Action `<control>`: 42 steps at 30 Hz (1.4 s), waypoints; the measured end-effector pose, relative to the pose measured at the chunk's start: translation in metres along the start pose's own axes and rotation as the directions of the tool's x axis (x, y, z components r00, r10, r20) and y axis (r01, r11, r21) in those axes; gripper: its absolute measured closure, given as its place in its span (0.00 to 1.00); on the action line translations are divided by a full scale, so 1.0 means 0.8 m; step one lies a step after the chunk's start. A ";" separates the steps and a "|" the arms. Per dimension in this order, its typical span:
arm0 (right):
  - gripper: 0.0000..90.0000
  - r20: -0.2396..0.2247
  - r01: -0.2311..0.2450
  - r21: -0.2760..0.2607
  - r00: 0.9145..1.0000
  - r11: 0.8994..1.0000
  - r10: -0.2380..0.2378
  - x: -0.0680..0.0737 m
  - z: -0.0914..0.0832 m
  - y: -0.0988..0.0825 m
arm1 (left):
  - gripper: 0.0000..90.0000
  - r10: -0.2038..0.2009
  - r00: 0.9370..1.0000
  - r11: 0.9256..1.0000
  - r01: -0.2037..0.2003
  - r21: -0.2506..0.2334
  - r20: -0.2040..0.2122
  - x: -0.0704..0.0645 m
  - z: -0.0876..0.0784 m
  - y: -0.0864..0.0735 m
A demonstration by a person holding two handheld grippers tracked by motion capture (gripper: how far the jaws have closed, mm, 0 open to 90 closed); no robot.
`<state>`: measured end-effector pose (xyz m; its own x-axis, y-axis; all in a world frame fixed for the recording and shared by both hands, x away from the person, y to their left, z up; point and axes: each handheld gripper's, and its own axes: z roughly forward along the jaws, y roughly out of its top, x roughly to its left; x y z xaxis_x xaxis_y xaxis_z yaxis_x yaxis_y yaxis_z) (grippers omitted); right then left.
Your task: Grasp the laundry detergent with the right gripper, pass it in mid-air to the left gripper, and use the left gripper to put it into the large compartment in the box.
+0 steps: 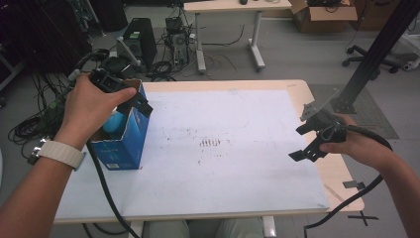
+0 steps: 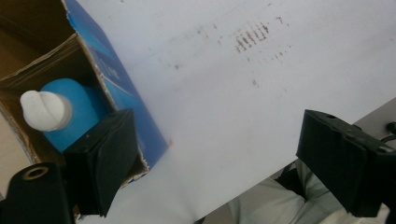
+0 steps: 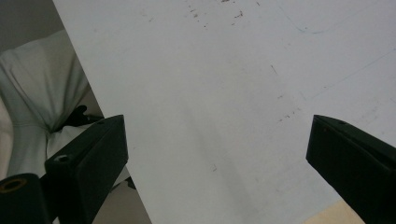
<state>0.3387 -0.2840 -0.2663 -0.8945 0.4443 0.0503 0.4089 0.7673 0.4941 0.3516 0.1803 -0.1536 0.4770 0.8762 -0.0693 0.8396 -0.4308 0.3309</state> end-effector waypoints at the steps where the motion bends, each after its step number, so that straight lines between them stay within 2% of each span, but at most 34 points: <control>1: 0.06 0.000 0.001 0.001 1.000 1.000 -0.001 0.000 0.000 0.000 | 0.11 0.004 1.000 1.000 -0.004 0.004 0.004 -0.002 0.001 0.001; 14: 0.06 -0.003 0.002 0.004 1.000 1.000 -0.002 -0.002 0.002 0.002 | 0.06 0.050 0.998 0.998 -0.051 0.027 0.041 -0.016 0.009 0.009; 24: 0.06 -0.004 -0.002 0.010 1.000 1.000 0.002 -0.004 0.004 0.006 | 0.06 0.076 0.994 0.996 -0.079 0.038 0.073 -0.022 0.018 0.015; 29: 0.06 -0.004 -0.003 0.014 1.000 1.000 0.003 -0.004 0.003 0.008 | 0.06 0.104 0.991 0.993 -0.108 0.046 0.086 -0.028 0.023 0.020; 36: 0.06 -0.004 -0.006 0.018 1.000 1.000 0.006 -0.007 0.003 0.013 | 0.06 0.168 0.980 0.984 -0.174 0.043 0.111 -0.040 0.030 0.027; 42: 0.06 -0.003 -0.004 0.022 1.000 1.000 0.004 -0.009 0.003 0.018 | 0.06 0.195 0.973 0.978 -0.203 0.052 0.127 -0.044 0.035 0.033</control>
<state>0.3514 -0.2749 -0.2613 -0.8932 0.4462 0.0553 0.4166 0.7751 0.4750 0.3638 0.1320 -0.1687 0.6608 0.7406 -0.1219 0.7375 -0.6107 0.2884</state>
